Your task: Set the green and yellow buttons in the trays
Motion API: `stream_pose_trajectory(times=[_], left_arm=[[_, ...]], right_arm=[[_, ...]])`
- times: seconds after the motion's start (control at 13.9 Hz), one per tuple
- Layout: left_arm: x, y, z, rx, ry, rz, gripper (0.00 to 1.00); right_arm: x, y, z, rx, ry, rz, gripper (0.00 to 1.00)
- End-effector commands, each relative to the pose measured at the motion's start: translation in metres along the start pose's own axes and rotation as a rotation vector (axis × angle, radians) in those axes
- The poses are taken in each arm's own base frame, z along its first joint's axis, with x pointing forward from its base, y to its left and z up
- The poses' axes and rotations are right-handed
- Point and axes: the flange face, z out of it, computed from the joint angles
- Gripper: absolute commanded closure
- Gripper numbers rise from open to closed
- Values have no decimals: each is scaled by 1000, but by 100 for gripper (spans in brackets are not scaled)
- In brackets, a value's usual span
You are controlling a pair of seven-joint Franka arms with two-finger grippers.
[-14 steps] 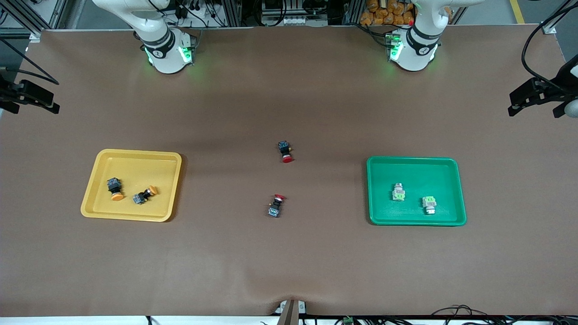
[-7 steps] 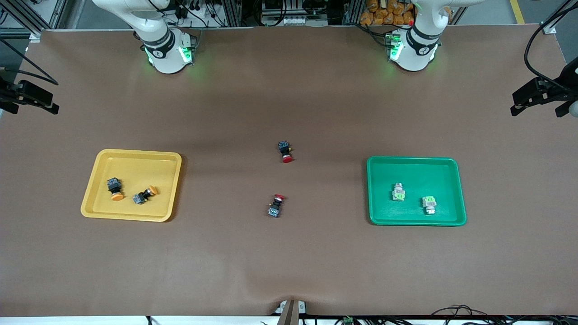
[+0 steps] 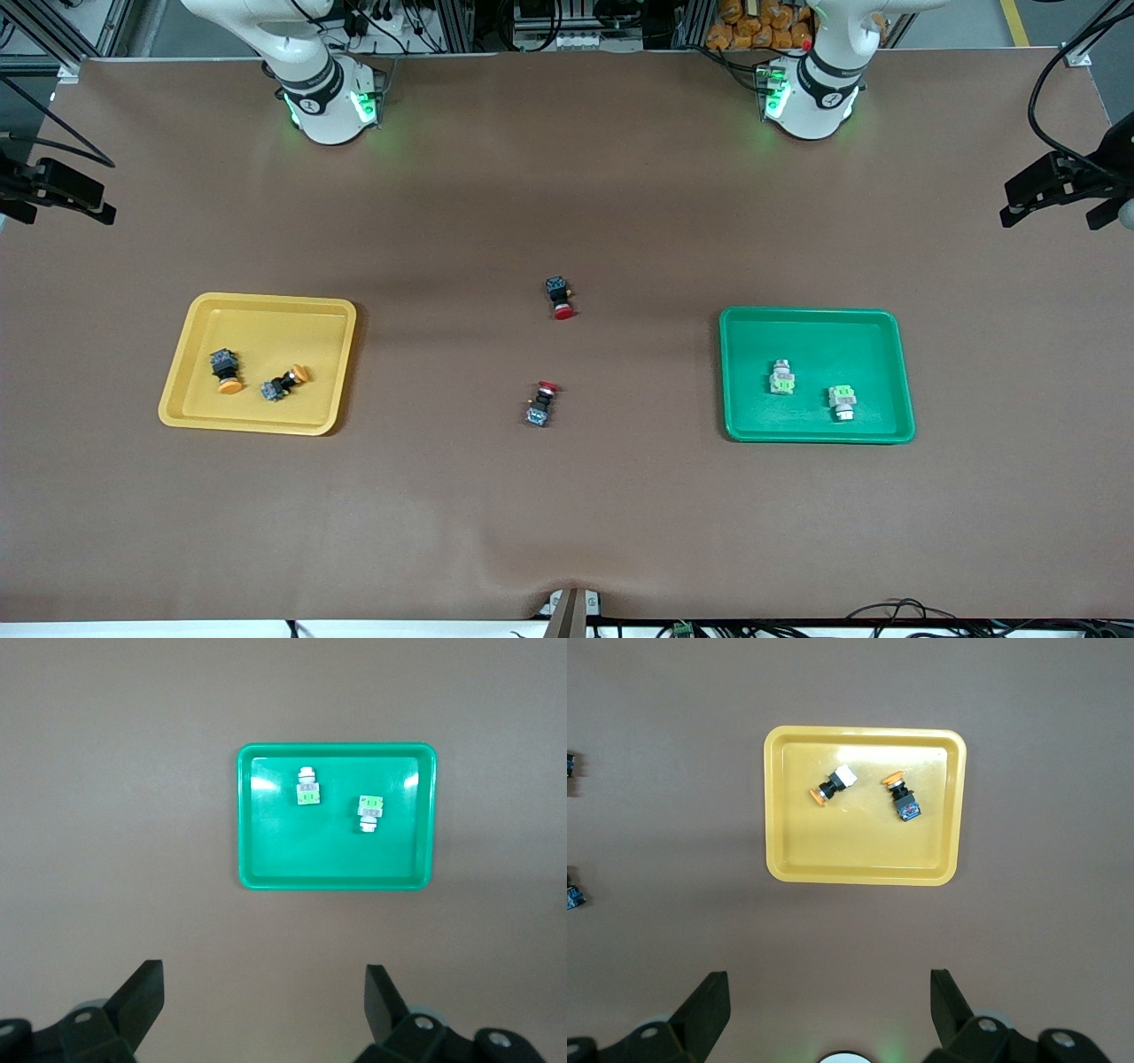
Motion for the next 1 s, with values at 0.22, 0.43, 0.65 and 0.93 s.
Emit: stream_pose_trajectory(times=[0.22,0.43,0.65,0.93], left_arm=[[-5,0,-4,-28,-12,-31,0],[-5,8,-4,-28,-14,-20,0],[-5,6,-3,-22,-16,-4,0],[-4,6,-3,-25,-18,4,0]], right_arm=[[2,0,-5,-13,0,12,0],[3,-1,-4,-14,3,11,0],[3,-1,-4,-14,3,11,0],[3,-1,-4,-14,5,11,0]])
